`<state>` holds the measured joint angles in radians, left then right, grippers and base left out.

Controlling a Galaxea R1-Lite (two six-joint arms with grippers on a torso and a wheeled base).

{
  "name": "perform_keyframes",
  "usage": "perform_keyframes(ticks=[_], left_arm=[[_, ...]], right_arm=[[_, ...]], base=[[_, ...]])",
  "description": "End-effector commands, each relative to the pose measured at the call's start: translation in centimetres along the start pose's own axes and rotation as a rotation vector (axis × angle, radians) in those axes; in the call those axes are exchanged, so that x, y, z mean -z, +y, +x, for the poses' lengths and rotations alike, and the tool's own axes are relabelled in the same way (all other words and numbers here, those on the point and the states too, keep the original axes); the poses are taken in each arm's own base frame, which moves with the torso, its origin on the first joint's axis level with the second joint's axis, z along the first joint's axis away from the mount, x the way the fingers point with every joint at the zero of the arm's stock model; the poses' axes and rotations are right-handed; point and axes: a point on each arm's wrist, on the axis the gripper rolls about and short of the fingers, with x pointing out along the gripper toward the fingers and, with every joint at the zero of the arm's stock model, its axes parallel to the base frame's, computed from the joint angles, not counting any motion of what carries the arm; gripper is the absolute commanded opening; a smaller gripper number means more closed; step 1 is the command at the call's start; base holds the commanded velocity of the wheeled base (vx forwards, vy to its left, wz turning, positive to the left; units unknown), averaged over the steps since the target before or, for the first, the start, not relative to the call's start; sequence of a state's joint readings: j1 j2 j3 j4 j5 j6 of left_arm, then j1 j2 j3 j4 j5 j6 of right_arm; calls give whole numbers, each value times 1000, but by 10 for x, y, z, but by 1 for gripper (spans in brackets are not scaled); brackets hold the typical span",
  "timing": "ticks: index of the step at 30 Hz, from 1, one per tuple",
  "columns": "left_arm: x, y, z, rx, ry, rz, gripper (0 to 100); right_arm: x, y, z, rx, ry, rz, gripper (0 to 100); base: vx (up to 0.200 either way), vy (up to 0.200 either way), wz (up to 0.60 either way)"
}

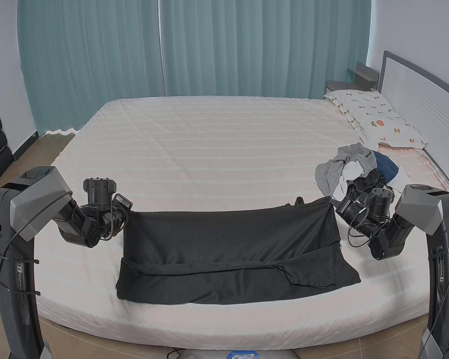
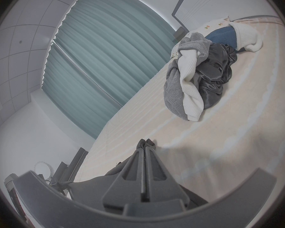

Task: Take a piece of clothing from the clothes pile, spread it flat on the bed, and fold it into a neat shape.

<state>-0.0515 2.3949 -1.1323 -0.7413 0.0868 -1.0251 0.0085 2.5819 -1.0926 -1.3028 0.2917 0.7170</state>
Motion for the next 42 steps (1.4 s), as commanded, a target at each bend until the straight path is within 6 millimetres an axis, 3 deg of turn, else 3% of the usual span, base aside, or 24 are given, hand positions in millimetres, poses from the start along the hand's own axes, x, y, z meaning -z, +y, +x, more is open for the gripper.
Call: perform_keyframes(ticks=[1, 8, 17, 31, 42], left_arm=[[0, 1, 3, 19, -9, -6, 0], [7, 8, 17, 28, -15, -2, 0], [8, 10, 21, 24, -13, -1, 0], [5, 12, 13, 11, -10, 5, 0], [6, 15, 1, -5, 2, 31, 0]], right_arm=[[5, -7, 11, -6, -9, -3, 0], [14, -16, 21, -6, -7, -6, 0], [16, -20, 23, -1, -3, -6, 0], [1, -15, -12, -44, 79, 13, 0], [3, -20, -33, -52, 135, 4, 0]], base=[[0, 0, 0], [0, 0, 0], [0, 0, 0], [0, 0, 0], [0, 0, 0]])
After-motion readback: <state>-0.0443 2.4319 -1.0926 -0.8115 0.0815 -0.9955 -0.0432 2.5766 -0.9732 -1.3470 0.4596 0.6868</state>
